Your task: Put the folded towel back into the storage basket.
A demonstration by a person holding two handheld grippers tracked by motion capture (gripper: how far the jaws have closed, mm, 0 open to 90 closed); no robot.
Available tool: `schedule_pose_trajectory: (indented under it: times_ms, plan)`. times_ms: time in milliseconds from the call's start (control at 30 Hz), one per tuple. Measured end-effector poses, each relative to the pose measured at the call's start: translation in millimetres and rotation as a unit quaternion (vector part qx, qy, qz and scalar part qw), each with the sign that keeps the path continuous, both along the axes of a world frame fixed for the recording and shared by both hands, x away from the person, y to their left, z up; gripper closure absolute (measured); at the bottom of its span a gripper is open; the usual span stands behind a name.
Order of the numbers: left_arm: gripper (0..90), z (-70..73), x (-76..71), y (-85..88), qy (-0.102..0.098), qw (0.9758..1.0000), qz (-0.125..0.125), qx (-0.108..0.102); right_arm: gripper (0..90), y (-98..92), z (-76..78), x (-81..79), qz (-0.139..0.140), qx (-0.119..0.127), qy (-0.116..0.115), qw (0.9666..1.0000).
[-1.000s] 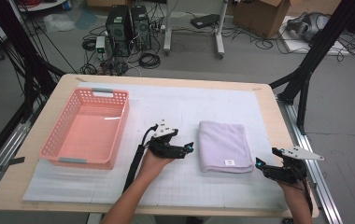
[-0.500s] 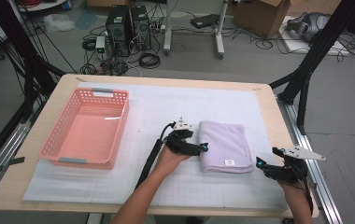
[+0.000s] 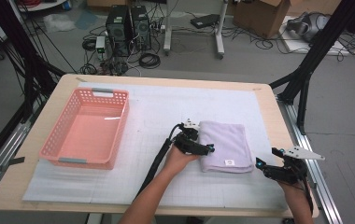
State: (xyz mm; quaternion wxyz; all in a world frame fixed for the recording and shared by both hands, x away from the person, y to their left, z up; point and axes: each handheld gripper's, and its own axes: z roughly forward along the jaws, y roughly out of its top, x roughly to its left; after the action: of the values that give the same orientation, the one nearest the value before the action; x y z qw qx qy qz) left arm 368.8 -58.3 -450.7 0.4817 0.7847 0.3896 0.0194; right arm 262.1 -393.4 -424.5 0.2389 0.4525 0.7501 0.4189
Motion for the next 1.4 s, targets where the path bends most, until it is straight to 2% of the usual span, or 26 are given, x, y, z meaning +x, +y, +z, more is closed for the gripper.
schedule_pose_trajectory:
  times_ms: [100, 267, 367, 500, 600, 667, 800, 967, 1233, 1400]
  plan:
    - [19.6, -0.9, 1.5, -1.1, 0.013, 0.9999, 0.003, -0.005, 18.6, -1.5, -0.8, 0.6, 0.004, 0.015, 0.008, 0.9998]
    - [23.9, -1.3, 1.9, -1.9, 0.023, 0.9997, 0.003, -0.013, 18.6, -2.4, -1.9, 0.9, 0.000, 0.013, 0.010, 0.9999]
    - [29.2, -1.3, 1.3, -2.0, 0.024, 0.9996, -0.009, -0.011, 18.6, -3.1, -2.5, 1.3, -0.003, 0.015, 0.008, 0.9998]
    - [47.7, -1.2, 1.2, -0.7, 0.021, 0.9991, -0.032, -0.018, 18.6, -3.8, -2.6, 0.6, -0.005, 0.013, 0.010, 0.9999]
    - [67.3, 1.0, 0.1, 1.3, 0.005, 0.9985, -0.048, -0.027, 18.6, -3.0, -3.1, 0.5, -0.005, 0.010, 0.012, 0.9999]
    - [71.1, 2.6, -0.7, 1.8, -0.002, 0.9983, -0.050, -0.029, 18.6, -2.6, -3.6, 0.8, -0.003, 0.008, 0.010, 0.9999]
    - [72.7, 6.3, -1.9, 5.0, -0.011, 0.9978, -0.055, -0.034, 18.5, -4.1, -4.0, 0.5, -0.004, 0.015, 0.007, 0.9998]
    - [73.2, 13.8, -5.0, 8.7, -0.035, 0.9961, -0.069, -0.043, 18.5, -5.6, -3.8, -0.8, -0.005, 0.018, 0.007, 0.9998]
    - [73.7, 25.5, -13.0, 26.2, -0.098, 0.9901, -0.088, -0.048, 18.5, -3.2, -3.8, -0.6, -0.002, 0.013, 0.002, 0.9999]
    - [73.8, 31.3, -16.7, 39.0, -0.119, 0.9865, -0.094, -0.061, 18.5, -0.9, -4.0, -0.2, -0.001, 0.012, 0.002, 0.9999]
